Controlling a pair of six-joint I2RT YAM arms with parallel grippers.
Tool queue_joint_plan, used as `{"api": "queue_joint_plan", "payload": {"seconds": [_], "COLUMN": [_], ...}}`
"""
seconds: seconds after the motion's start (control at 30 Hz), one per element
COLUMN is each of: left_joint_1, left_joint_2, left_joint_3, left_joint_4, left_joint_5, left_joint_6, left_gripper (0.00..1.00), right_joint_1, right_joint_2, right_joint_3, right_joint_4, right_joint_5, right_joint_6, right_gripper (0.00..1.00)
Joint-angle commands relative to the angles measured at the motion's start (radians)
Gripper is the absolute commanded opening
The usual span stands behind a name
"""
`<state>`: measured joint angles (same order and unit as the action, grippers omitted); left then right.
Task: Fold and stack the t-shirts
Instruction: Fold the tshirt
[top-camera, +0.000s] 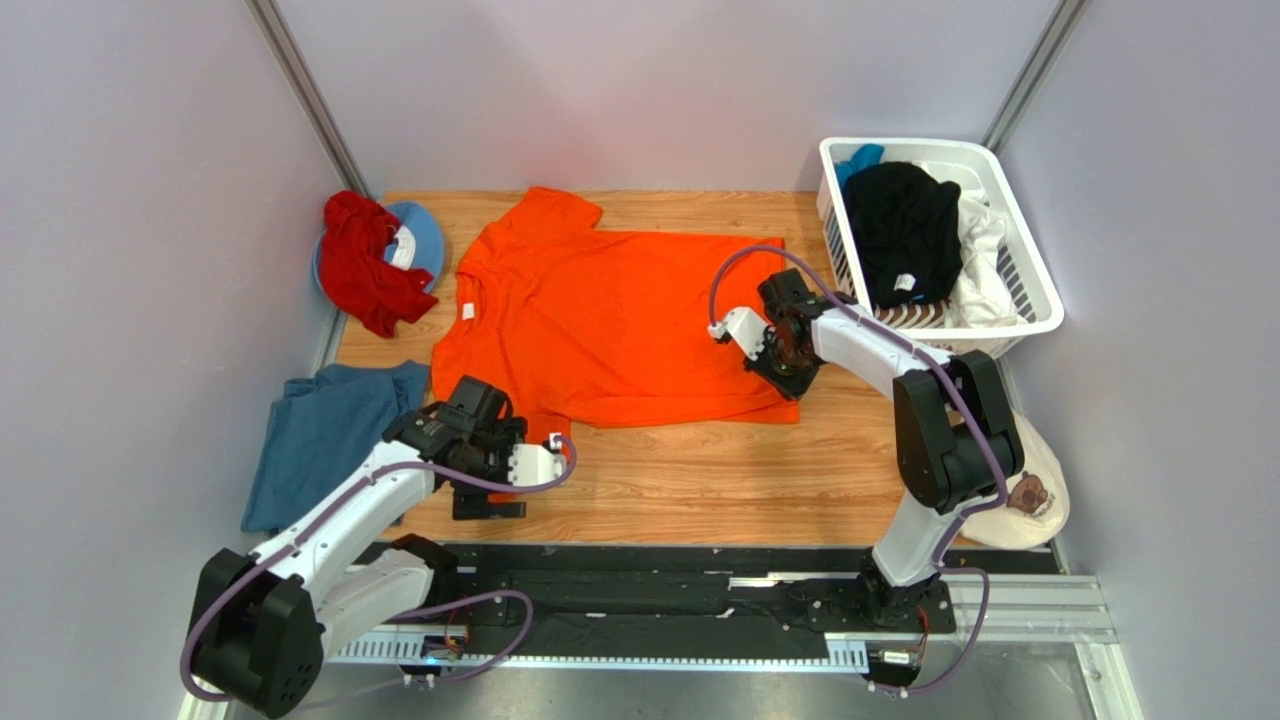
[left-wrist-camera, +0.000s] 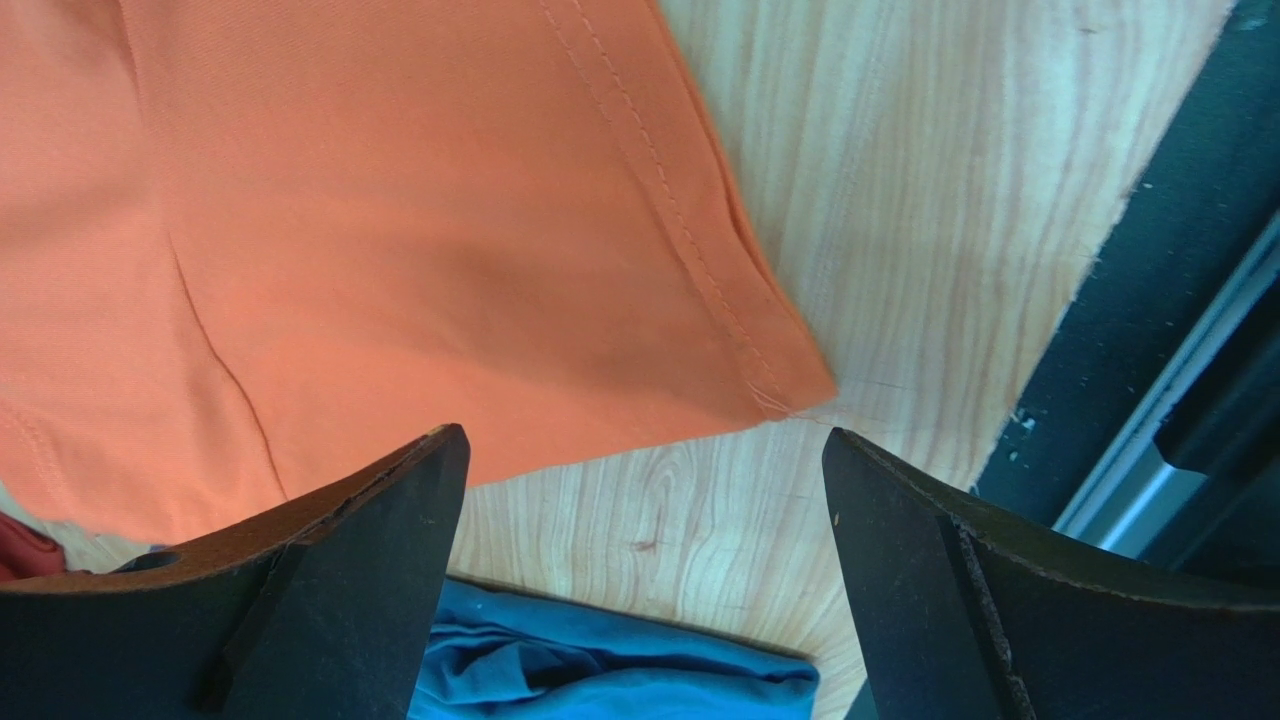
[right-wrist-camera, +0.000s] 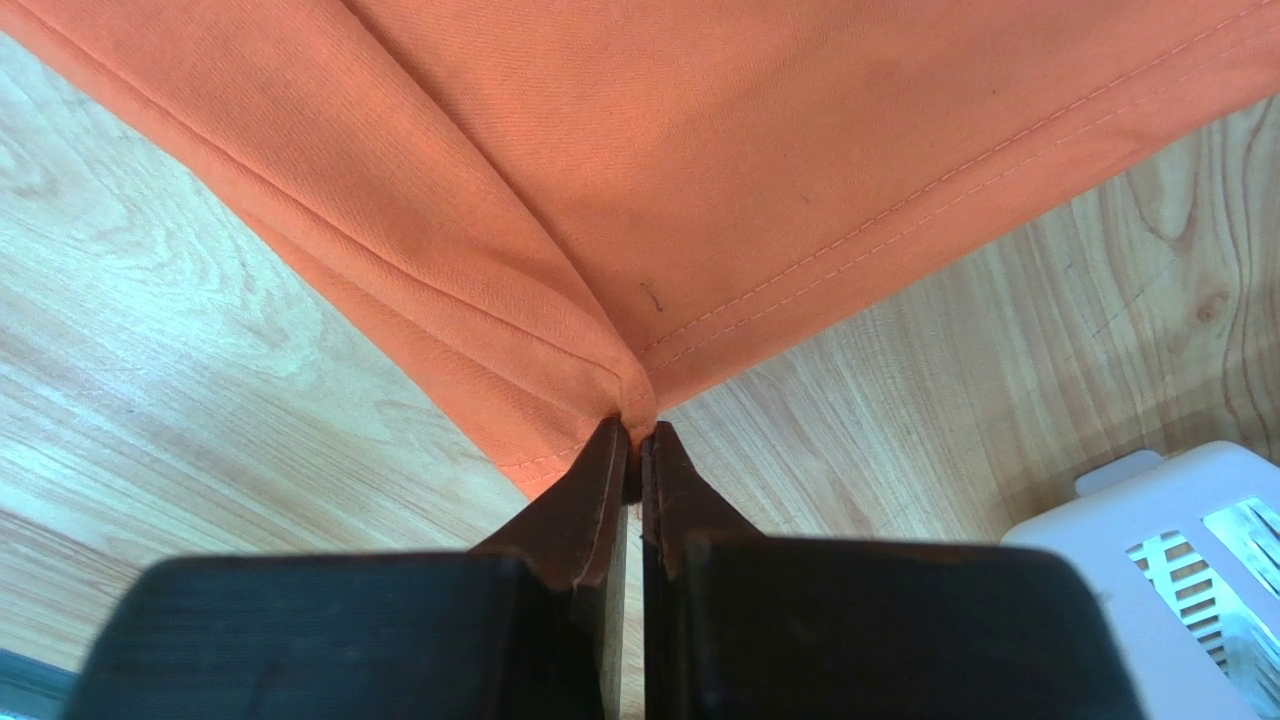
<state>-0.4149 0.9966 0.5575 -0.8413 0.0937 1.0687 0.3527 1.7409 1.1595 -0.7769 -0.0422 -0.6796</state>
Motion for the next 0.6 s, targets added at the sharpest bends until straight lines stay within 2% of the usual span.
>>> {"api": "queue_joint_plan", "payload": {"seconds": [0.0,0.17,0.57], "left_joint_1": [-0.001,-0.001,-0.001], "left_joint_2": [-0.033,-0.016,0.099], "left_joint_3": [-0.007,-0.013,-0.034], "left_joint_4": [-0.061,-0.05,0.094], "left_joint_5": [0.047,0.072,0.066], "left_joint_6": [-0.007,-0.006,0.0], "left_gripper": [0.97,0.97,0.96], "right_joint_1": [0.002,0.003,0.003], "right_joint_2": [-0.03,-0.029,-0.073], "right_joint_3": [0.0,0.011,-0.038], "right_joint_4": [0.018,0.014,0.024], "right_joint_5": [0.013,0.01,0.007], "right_joint_6": [0.017,0.022,0.02], "right_gripper": [0.0,0.0,0.0]}}
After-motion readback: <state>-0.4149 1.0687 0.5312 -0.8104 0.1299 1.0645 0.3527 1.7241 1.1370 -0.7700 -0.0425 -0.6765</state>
